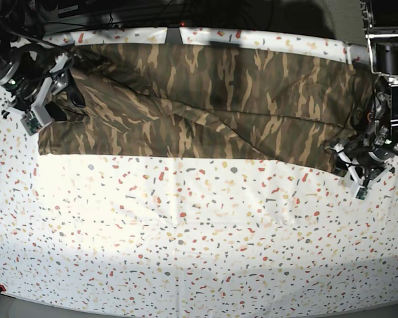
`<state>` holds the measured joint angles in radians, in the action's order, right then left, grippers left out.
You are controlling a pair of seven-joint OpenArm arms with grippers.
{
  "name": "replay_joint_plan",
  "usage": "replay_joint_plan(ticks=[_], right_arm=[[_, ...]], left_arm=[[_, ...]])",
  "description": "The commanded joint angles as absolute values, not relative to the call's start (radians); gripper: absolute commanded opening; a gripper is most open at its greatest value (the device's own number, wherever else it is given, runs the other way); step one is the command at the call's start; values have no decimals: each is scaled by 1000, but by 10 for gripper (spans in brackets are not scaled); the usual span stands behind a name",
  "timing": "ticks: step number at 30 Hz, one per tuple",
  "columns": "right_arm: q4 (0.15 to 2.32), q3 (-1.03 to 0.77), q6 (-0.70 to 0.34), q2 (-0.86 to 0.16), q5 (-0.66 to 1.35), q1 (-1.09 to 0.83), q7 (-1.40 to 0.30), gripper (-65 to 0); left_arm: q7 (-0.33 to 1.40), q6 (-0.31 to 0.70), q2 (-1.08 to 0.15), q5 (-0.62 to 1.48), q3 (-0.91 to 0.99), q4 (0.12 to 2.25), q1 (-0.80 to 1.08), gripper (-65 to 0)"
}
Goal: Fold the T-shirt properly
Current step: 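Pull the shirt end with the left gripper, straightening the rectangle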
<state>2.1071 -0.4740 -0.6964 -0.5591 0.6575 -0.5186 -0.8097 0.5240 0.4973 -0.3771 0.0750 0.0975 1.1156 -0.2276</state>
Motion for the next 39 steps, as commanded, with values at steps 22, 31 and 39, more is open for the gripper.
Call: replay_joint_plan(ticks=[22,31,39], right_arm=[[2120,-481,-698,-574,738,-515,-789,-370],[2120,-481,-698,-573,738,-515,-789,-370],[2120,-481,-698,-574,738,-515,-789,-370]], left_arm=[[842,539,-510,667,102,1191,-243,-650],[1101,600,-683,1033,102,1460,-121,-650],[1129,607,-838,1041,102,1604,67,-650]])
